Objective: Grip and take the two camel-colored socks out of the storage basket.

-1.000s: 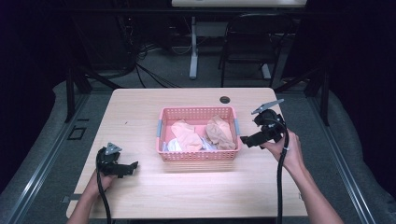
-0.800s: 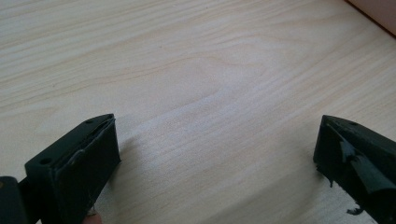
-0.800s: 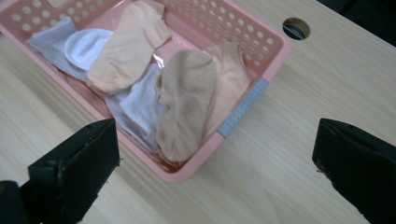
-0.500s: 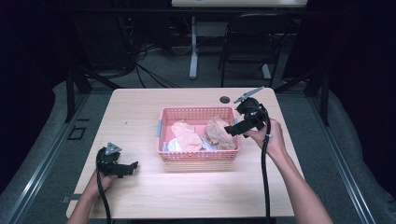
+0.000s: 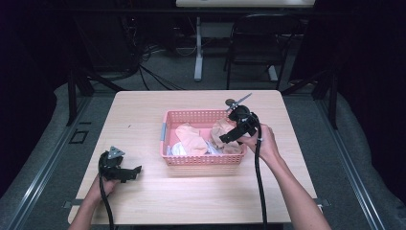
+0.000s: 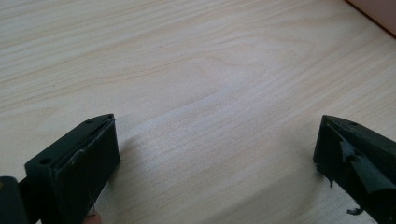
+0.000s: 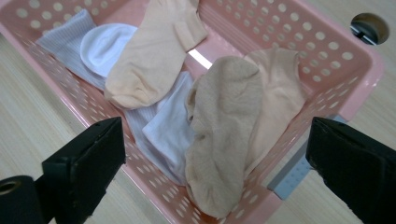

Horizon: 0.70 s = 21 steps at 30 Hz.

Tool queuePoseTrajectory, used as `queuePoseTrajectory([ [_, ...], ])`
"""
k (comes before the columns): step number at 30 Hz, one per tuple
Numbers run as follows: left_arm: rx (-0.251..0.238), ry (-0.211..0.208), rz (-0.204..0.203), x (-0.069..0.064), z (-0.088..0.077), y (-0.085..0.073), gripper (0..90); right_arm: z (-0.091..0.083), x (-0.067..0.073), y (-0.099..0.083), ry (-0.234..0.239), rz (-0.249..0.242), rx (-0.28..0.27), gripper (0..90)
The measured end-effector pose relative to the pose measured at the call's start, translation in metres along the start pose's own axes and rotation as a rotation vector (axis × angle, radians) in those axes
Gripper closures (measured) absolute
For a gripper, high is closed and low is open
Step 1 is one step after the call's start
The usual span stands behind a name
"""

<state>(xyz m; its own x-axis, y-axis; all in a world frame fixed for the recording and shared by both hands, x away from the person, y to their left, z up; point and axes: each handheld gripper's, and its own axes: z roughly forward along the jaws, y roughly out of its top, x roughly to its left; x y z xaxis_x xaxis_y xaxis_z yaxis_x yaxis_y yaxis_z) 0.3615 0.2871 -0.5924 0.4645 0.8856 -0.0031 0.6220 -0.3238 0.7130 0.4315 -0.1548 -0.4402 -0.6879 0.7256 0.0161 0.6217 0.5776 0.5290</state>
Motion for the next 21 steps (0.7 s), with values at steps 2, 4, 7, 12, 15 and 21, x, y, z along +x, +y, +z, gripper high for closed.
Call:
queuePoseTrajectory([
  [2,0.000,0.000,0.001,0.000,0.000,0.000,0.0,0.006,0.000,0.000,0.000,-0.001,0.012,6.3],
  [4,0.001,0.000,0.001,0.000,0.000,0.000,0.0,0.012,-0.001,-0.002,0.013,0.010,0.019,6.6],
  [7,0.000,0.000,0.000,0.000,0.000,0.000,0.0,0.021,-0.003,-0.003,0.016,0.023,0.029,7.4],
  [12,0.001,0.000,0.000,0.000,0.000,0.000,0.0,0.032,-0.006,-0.003,0.021,0.023,0.066,13.7],
  [15,0.000,0.000,0.000,0.000,0.000,0.000,0.0,0.037,-0.007,-0.003,0.024,0.018,0.091,14.5],
  [21,0.001,0.000,0.000,0.000,0.000,0.000,0.0,0.046,-0.006,-0.005,0.030,0.032,0.103,19.7],
])
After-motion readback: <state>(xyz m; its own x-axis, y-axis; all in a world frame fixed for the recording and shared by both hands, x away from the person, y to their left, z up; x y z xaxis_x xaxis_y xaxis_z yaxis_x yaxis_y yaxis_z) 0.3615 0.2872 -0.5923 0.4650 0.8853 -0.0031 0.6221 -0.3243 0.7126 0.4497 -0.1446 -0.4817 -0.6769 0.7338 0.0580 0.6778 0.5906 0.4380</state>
